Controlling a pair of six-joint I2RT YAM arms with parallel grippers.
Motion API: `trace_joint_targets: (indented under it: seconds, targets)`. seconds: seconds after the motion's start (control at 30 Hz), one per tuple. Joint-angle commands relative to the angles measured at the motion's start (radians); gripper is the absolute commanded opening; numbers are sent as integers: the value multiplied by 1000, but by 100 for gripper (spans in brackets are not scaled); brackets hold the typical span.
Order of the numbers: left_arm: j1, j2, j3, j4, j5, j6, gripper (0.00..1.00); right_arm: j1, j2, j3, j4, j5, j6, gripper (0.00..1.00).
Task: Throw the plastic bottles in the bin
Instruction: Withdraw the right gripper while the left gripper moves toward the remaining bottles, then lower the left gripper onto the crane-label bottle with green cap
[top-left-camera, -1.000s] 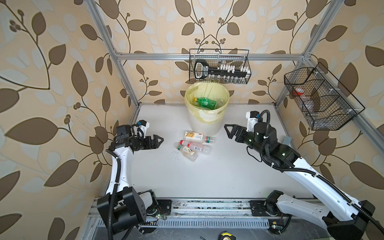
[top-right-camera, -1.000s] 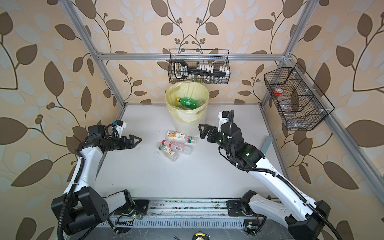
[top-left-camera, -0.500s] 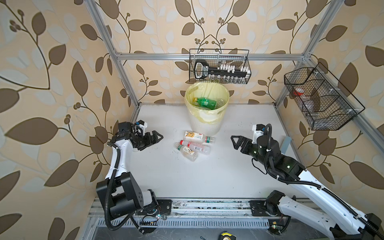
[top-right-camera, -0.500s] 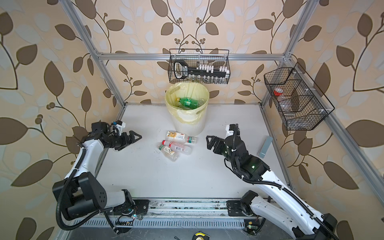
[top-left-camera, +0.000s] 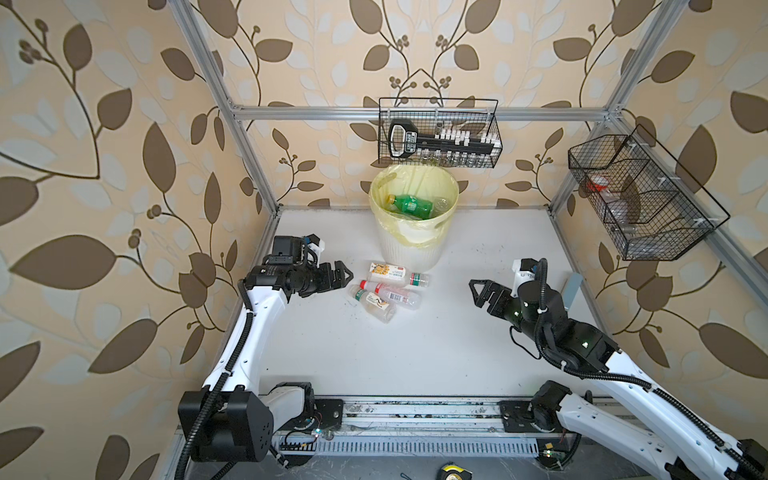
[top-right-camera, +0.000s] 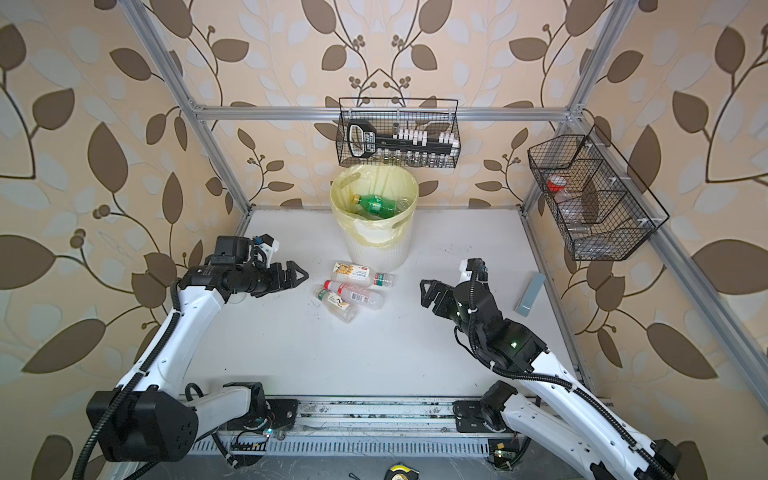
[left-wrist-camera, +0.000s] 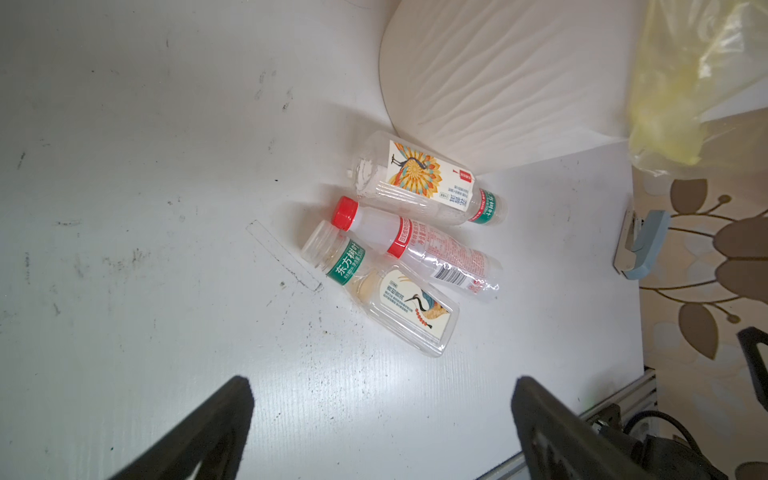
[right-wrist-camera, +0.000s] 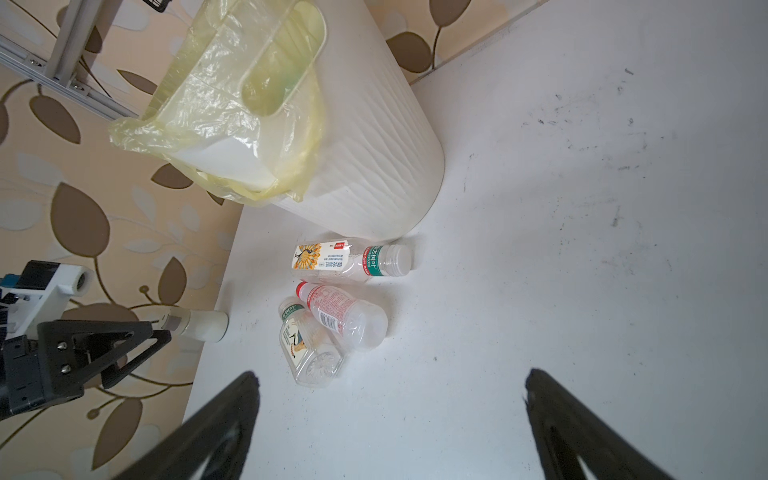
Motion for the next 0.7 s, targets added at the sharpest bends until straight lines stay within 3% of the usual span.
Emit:
trace_joint_targets:
  seconds: [0.0,0.67]
  targets:
    - [-38,18,29,4,-80,-85,99,10,-29,-13,-51,45,27,100]
    - [-225,202,38,44,-184,-340,99,10,-51,-62,-74,94,55,100]
